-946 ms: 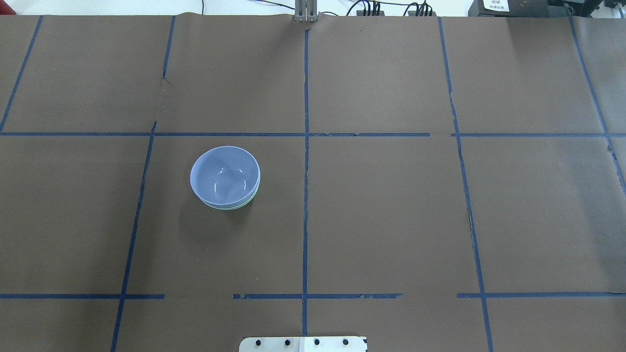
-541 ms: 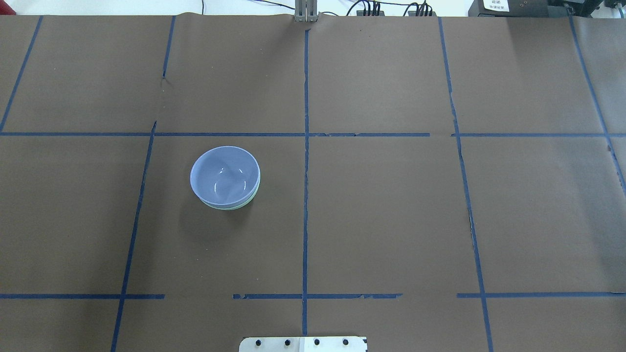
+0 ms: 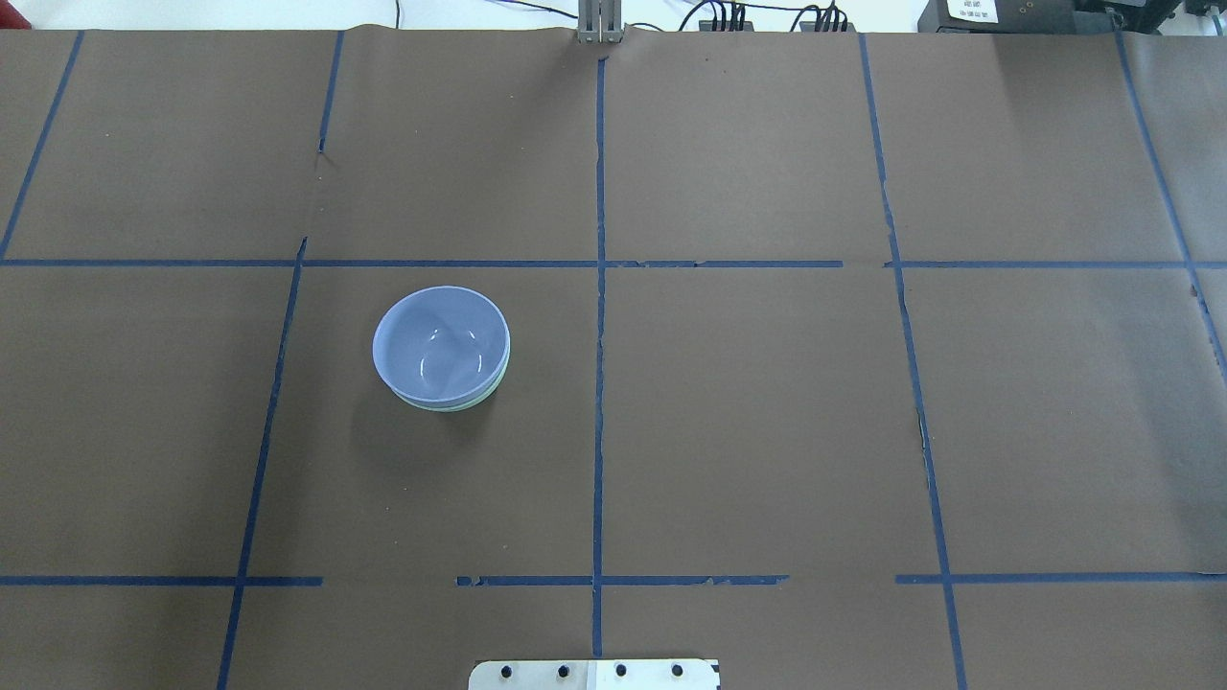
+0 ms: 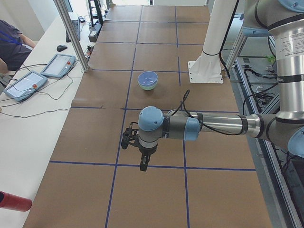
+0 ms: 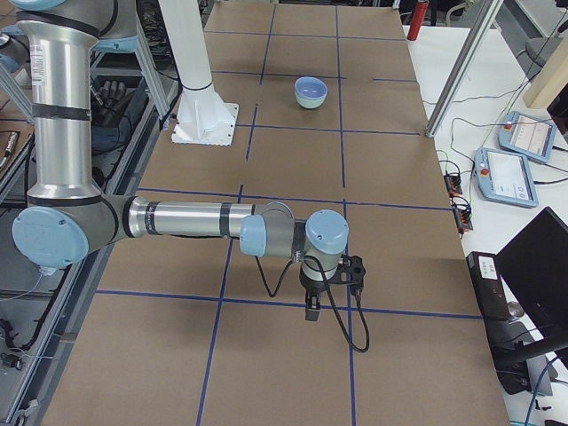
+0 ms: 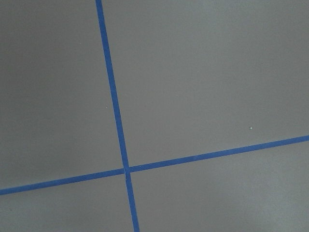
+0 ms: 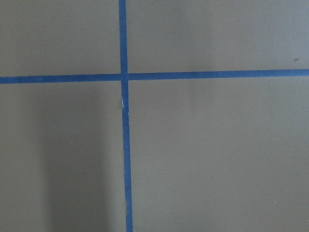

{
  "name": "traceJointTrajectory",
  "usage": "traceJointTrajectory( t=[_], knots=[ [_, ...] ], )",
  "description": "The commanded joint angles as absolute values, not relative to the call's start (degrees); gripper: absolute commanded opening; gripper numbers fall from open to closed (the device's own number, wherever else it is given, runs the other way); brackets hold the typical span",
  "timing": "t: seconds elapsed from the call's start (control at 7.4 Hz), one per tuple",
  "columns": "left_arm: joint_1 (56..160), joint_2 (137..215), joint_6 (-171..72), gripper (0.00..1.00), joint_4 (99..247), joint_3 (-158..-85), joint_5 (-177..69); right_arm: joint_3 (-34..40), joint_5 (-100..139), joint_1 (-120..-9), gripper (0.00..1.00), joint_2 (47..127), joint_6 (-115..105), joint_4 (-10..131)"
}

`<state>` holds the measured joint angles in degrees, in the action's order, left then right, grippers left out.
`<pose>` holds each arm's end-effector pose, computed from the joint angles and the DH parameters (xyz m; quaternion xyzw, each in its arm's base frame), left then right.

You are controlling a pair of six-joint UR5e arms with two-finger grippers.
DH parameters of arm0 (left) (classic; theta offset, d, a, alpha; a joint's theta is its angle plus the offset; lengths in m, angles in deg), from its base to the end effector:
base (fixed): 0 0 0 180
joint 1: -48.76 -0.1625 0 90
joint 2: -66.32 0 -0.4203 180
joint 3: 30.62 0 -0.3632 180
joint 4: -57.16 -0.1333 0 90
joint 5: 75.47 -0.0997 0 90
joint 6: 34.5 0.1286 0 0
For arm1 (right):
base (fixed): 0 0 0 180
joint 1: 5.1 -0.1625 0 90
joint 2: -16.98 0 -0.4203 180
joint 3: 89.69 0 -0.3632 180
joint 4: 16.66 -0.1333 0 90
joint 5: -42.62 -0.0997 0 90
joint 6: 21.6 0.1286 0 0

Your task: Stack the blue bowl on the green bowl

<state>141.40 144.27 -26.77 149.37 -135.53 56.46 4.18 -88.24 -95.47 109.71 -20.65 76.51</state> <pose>-0.0649 -0.3802 0.6419 0.0734 0.3523 0.0572 0.9313 0.0520 -0.4390 0.6758 -0.0184 -0.3489 0.0170 0.9368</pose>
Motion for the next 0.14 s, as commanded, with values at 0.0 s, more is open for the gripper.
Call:
traceJointTrajectory(
  t=[0.0],
  knots=[
    [141.4, 144.3, -26.8, 1.00, 149.4, -135.5, 56.5, 4.2, -88.2, -95.5, 1.00, 109.7, -20.7, 76.5]
  ],
)
